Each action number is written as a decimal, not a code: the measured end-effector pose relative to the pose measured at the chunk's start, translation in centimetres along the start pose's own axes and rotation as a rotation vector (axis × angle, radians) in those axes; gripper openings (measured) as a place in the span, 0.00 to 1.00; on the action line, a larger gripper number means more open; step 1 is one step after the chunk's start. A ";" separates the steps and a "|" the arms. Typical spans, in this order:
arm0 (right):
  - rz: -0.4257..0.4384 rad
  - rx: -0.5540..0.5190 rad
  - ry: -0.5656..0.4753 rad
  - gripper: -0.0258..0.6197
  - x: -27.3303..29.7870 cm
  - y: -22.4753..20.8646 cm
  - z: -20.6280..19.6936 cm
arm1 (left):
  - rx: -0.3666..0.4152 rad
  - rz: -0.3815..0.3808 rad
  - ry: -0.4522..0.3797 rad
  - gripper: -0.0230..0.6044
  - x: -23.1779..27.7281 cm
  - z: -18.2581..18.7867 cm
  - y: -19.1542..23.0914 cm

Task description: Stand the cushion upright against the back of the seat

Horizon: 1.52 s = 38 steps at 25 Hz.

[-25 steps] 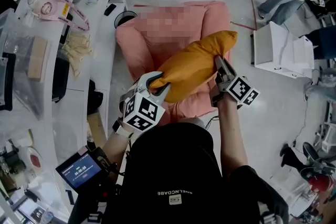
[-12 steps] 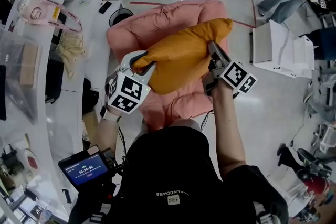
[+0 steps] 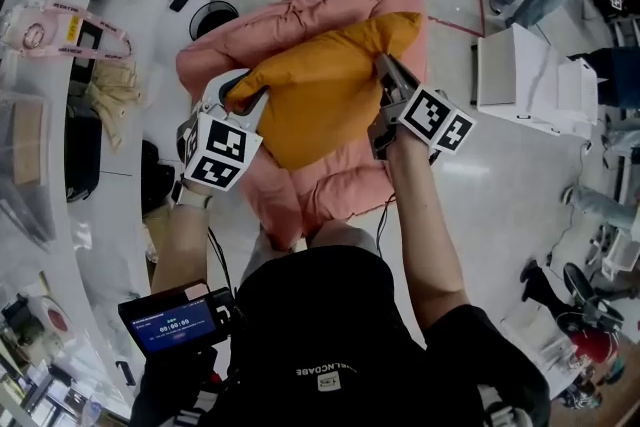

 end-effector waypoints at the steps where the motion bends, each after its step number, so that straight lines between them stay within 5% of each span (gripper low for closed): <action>1: 0.012 -0.002 -0.021 0.09 -0.1 0.2 0.4 | 0.007 0.018 -0.014 0.30 0.1 0.4 0.4; 5: 0.038 -0.082 -0.069 0.07 -0.5 1.6 2.3 | 0.006 0.091 -0.073 0.29 0.3 2.0 2.6; 11: 0.035 -0.094 -0.009 0.07 1.0 0.3 2.0 | -0.007 0.114 -0.048 0.29 2.2 1.2 3.5; 22: 0.033 -0.113 0.118 0.09 6.0 -1.8 -0.2 | -0.140 0.086 0.009 0.29 5.5 -2.5 4.2; 38: 0.040 -0.002 0.165 0.08 9.4 -6.6 -6.0 | -0.177 0.034 0.139 0.24 9.1 -7.5 2.1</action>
Point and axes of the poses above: the fingertips, and each gripper's own axes: x forward along the fingers, y to its left, z out of its top, the point moved 3 cm from there along -x, backward along the fingers, and after that the axes turned 1 degree about -y, right-handed, at the moved point
